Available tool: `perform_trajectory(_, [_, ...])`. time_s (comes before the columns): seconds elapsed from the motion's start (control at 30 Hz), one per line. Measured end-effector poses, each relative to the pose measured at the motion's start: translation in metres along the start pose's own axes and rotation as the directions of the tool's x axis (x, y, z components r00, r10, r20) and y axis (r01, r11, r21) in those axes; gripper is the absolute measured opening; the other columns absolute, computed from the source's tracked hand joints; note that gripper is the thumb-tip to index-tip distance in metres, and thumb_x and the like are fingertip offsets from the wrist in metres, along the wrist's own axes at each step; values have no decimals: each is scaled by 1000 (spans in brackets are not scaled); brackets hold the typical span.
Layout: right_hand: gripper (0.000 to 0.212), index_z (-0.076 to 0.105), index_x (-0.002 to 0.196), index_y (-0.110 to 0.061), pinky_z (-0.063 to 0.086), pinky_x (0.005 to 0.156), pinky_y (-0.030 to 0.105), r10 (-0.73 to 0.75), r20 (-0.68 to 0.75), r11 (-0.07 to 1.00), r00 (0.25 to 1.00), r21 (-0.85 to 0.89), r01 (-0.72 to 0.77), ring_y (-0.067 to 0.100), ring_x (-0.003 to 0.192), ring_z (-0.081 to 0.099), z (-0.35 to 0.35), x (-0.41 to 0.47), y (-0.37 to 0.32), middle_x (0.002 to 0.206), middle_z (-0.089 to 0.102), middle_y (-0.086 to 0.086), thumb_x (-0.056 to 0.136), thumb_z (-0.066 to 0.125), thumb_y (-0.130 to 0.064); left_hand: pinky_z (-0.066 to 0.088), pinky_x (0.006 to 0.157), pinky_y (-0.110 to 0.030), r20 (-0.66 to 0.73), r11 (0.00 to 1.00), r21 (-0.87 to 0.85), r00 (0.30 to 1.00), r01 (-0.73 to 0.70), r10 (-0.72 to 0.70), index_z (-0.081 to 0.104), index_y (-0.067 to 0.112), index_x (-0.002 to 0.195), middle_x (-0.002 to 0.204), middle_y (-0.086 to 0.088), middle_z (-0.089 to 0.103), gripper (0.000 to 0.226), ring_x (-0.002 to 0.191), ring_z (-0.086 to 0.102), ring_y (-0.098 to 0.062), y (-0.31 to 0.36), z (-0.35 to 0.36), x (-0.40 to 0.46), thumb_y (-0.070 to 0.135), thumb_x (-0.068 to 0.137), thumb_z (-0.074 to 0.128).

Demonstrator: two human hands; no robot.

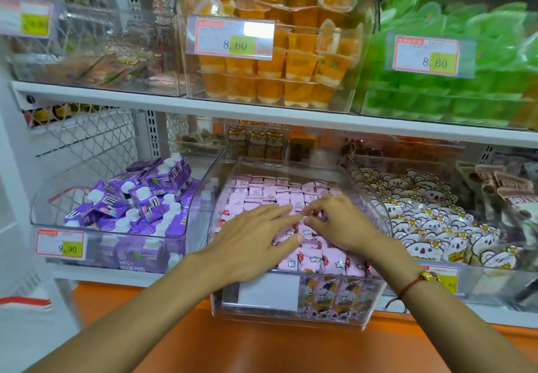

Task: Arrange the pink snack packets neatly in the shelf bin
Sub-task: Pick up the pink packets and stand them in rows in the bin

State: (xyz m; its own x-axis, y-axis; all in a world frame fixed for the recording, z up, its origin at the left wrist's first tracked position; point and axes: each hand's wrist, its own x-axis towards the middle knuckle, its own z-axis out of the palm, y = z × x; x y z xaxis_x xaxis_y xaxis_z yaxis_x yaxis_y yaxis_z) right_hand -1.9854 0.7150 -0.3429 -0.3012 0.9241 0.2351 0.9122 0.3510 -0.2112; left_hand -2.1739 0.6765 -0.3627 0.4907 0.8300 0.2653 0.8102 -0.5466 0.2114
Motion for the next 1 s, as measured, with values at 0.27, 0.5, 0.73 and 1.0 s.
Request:
perform_trajectory(0.27, [25,69,108,-17,41,80,29,30,141,993,990,108,-45,15,90,44,-4,9,3,95,62,2,89,63,-31,27,105,-28,61,999,25,998,-23,21,39,41,140,150,11,36,53,135,32,-10,-2,-3,1,61,94,21])
perform_trajectory(0.5, [15,66,73,-20,45,65,22,46,-60,939,997,343,-23,7,66,56,-2,2,-3,73,66,-3,87,64,-18,32,101,-31,58,999,36,998,-20,18,41,42,138,147,14,40,50,133,34,-9,0,-5,1,60,95,22])
perform_trajectory(0.73, [7,60,92,-8,47,71,21,242,-310,631,919,770,94,10,74,54,-23,-5,-19,82,60,1,93,57,-14,37,99,-33,59,998,44,998,-35,32,40,40,139,147,13,40,50,132,36,-12,-3,-3,2,58,96,22])
perform_trajectory(1.0, [14,59,103,-6,56,74,24,570,-231,279,788,957,78,12,77,64,-32,-22,-15,83,66,4,95,53,-16,41,52,-15,-281,947,-307,942,91,-182,38,29,128,99,16,59,44,67,53,5,7,-10,-1,49,90,50])
